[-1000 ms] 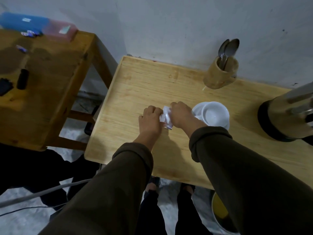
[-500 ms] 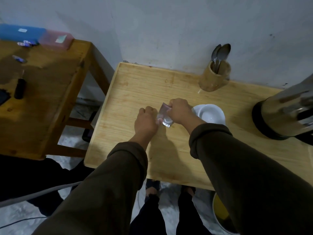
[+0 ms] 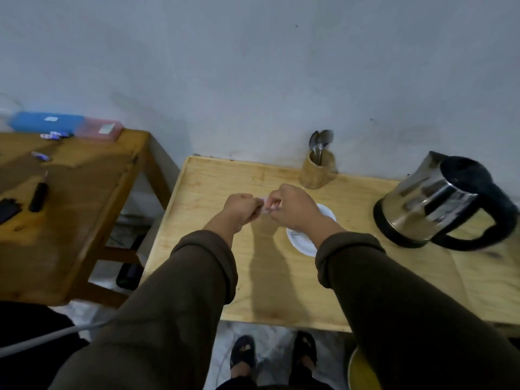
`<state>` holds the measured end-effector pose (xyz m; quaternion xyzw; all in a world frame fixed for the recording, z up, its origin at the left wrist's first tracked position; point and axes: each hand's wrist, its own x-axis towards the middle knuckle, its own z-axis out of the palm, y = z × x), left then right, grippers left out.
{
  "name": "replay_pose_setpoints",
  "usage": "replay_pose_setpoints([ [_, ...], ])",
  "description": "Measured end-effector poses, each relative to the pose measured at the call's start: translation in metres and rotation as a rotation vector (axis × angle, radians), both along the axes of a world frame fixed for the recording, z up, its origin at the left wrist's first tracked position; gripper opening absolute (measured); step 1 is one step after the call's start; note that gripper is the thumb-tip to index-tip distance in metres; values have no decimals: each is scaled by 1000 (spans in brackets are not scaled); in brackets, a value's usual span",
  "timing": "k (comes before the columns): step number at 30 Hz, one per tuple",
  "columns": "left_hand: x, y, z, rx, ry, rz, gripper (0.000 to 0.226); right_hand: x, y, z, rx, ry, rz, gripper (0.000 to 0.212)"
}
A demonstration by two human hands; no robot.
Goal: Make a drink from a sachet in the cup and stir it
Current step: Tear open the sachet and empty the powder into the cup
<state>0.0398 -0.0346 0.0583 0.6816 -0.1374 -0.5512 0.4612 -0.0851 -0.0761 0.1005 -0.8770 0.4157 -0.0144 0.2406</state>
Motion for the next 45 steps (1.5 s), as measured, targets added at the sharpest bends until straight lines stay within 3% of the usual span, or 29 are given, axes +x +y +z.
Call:
replay_pose_setpoints([
  [4,-2,-2,15,-4,-277,-136,17,-17,-4,16,26,-10,-27,25],
  [11,-23,-3,43,-233,-385,-246,15,-38,-24,45,-84,-93,-181,34],
  [13,-29,-4,49,-274,-361,-253,2,-40,-28,53,-71,-116,-175,28],
  [17,-42,-11,55,-336,-357,-240,25,-47,-34,66,-62,-116,-140,15],
  [24,-73,-20,59,-414,-286,-180,16,-64,-49,79,-92,-78,-91,15],
  [29,-89,-28,59,-388,-268,-165,26,-74,-57,78,-92,-84,-72,12],
  [33,-99,-31,60,-364,-193,-158,16,-81,-59,77,-106,-86,-40,13],
  [40,-109,-34,69,-304,-117,-157,34,-88,-61,75,-173,-145,32,10],
  [45,-113,-36,70,-243,-35,-103,34,-91,-58,78,-204,-192,123,7],
])
